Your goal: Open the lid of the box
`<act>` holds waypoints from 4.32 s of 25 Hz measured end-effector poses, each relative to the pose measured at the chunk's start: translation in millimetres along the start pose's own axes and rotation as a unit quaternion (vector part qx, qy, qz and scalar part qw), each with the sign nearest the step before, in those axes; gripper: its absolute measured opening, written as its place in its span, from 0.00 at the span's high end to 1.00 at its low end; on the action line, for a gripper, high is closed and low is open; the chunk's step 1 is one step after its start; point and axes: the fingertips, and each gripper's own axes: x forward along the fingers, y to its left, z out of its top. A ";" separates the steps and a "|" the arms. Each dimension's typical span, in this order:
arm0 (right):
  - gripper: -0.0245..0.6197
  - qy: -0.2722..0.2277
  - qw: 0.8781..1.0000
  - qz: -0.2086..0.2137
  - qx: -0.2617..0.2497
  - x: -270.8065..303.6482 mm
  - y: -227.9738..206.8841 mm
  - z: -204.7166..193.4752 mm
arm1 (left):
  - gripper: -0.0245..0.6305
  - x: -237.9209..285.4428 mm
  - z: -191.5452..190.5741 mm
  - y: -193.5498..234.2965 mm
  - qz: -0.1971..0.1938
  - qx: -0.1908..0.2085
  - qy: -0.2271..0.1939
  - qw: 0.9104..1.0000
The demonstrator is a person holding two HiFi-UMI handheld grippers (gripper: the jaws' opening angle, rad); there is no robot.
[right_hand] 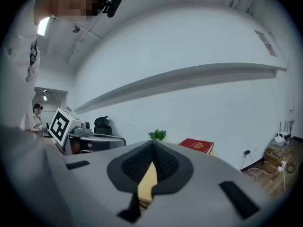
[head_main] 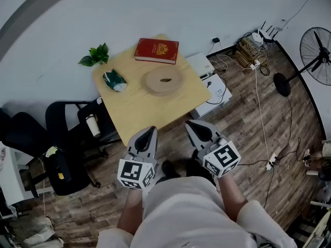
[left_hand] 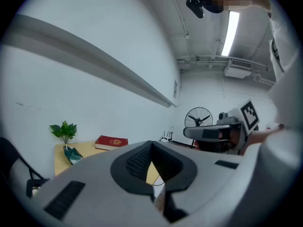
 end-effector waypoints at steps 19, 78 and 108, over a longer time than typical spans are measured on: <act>0.96 -0.001 1.000 -0.006 0.017 -11.8 19.4 -13.3 | 0.95 -24.9 -14.2 -3.4 0.002 0.003 0.008 1.000; 0.77 0.084 0.994 0.069 -0.033 184.7 -80.8 -23.4 | 0.83 97.8 -7.7 128.7 0.079 -0.011 0.051 0.996; 0.75 0.118 0.987 0.098 -0.045 219.0 -103.3 -46.7 | 0.83 134.7 -13.5 139.9 0.104 -0.013 0.061 0.993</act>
